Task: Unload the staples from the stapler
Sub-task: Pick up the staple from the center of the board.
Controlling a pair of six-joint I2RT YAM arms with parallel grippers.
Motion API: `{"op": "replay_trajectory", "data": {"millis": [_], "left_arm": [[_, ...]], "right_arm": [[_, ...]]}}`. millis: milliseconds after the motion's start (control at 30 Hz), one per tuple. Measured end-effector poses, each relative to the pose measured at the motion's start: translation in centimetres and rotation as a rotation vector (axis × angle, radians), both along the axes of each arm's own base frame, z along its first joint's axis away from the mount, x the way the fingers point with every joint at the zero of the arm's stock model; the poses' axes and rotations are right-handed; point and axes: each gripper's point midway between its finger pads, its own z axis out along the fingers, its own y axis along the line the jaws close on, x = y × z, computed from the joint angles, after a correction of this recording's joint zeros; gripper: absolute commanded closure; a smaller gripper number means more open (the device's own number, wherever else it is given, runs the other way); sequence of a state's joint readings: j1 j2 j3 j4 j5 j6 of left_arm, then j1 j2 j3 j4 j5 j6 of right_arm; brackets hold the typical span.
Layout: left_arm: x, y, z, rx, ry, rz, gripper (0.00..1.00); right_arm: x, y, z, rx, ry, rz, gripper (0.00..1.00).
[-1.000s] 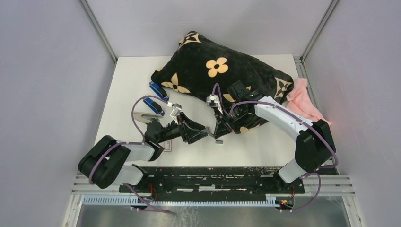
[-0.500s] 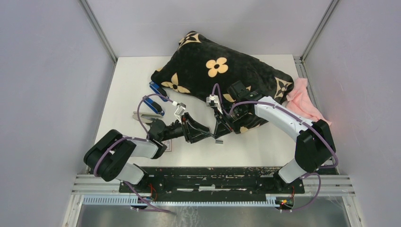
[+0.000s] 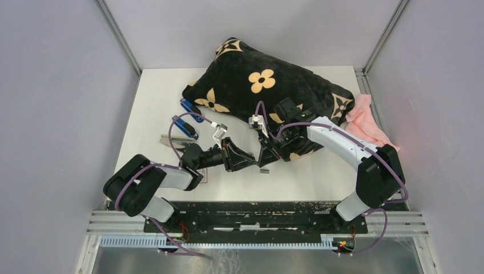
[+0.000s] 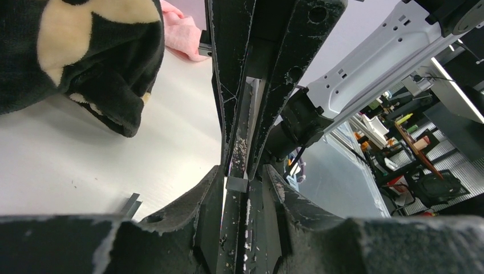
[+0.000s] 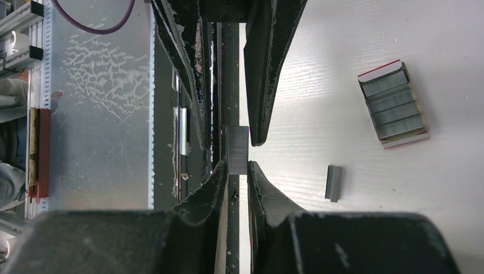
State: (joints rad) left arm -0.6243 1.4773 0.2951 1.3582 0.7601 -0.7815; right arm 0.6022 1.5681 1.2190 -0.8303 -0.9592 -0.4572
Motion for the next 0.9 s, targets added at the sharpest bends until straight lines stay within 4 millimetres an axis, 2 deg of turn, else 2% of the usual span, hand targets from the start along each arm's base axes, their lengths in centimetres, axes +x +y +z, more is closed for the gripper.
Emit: {"op": "replay_trajectory", "data": {"millis": [300, 433, 667, 733, 900], "left_arm": [[-0.18, -0.01, -0.06, 0.003, 0.000, -0.011, 0.63], [-0.17, 0.00, -0.13, 0.005, 0.003, -0.010, 0.77], [-0.16, 0.00, -0.34, 0.011, 0.014, -0.010, 0.91], [-0.16, 0.00, -0.33, 0.011, 0.014, -0.010, 0.92], [-0.11, 0.05, -0.27, 0.008, 0.021, -0.002, 0.93]], "right_arm": [[0.06, 0.01, -0.02, -0.001, -0.003, -0.001, 0.87], [0.04, 0.01, -0.01, -0.001, -0.001, -0.002, 0.87], [-0.03, -0.03, -0.01, -0.004, 0.006, -0.005, 0.86], [-0.03, -0.03, -0.01, -0.004, 0.006, -0.005, 0.83], [-0.07, 0.00, 0.04, -0.001, 0.008, -0.003, 0.67]]}}
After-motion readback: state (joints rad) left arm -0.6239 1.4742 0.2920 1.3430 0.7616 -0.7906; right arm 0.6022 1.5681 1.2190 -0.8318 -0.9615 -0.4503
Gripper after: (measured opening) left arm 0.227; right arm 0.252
